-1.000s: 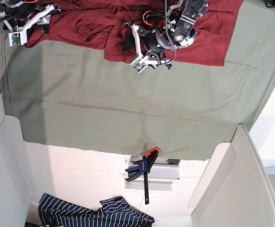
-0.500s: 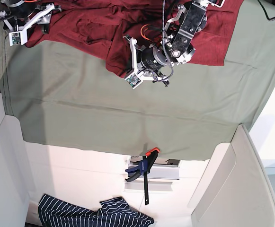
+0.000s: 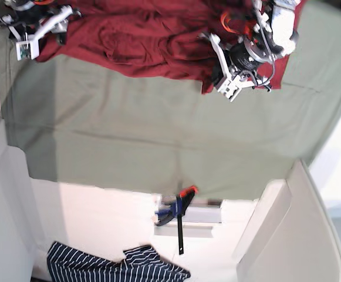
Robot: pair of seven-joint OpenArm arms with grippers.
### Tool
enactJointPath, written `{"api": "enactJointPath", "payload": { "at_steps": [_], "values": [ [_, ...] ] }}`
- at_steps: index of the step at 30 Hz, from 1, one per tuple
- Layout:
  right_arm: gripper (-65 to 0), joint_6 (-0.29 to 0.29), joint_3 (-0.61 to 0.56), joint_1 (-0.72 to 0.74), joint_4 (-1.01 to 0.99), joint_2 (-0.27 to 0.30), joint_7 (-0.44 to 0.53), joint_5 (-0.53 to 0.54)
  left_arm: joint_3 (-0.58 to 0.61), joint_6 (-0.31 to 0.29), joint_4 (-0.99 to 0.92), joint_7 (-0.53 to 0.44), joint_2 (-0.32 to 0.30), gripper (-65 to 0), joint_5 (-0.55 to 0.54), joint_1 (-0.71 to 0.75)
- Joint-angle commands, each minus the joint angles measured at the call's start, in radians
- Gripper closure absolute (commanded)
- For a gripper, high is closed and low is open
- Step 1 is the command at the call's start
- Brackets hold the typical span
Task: Fold the T-shirt properly
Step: 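Release the sleeve and raise the left gripper back toward its side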
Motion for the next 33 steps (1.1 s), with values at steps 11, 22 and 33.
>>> {"api": "enactJointPath", "payload": {
  "at_steps": [11,22,33],
  "values": [
    [-37.3,0.003,0.004,0.009,0.018,0.008,0.024,0.019,-0.259,0.000,0.110,-0.025,-0.013,0.0,-0.125,0.216],
    [-37.4,0.003,0.006,0.009,0.018,0.011,0.021,0.038,-0.305,-0.028,0.110,-0.025,-0.013,-43.4,-0.229,0.304],
    [-37.5,0.085,0.295,0.006,0.018,0.164,-0.039,0.261,-0.439,0.021,0.110,0.002,-0.092,-43.6,-0.378,0.316]
  ]
}}
